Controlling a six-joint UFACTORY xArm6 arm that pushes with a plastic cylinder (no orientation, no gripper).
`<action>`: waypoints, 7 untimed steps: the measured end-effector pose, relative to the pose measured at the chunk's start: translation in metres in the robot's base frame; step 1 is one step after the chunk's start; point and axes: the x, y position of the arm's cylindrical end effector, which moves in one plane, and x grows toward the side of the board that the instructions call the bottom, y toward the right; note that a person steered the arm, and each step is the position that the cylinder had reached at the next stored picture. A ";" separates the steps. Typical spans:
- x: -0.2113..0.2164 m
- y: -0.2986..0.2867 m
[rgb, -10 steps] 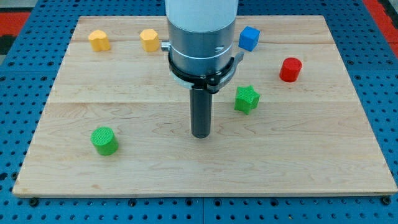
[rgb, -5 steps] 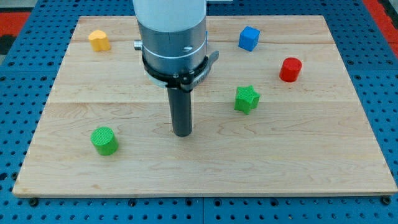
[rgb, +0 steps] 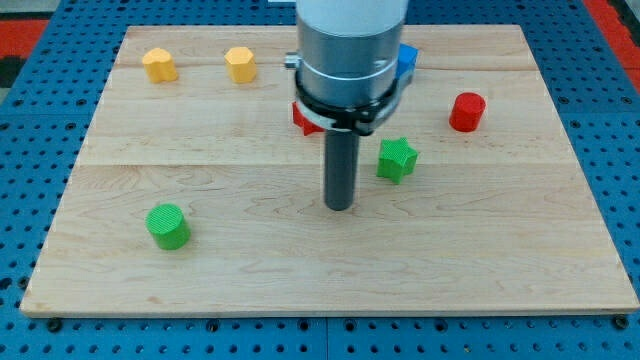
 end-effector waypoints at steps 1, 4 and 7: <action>-0.015 -0.046; -0.080 -0.116; -0.149 -0.119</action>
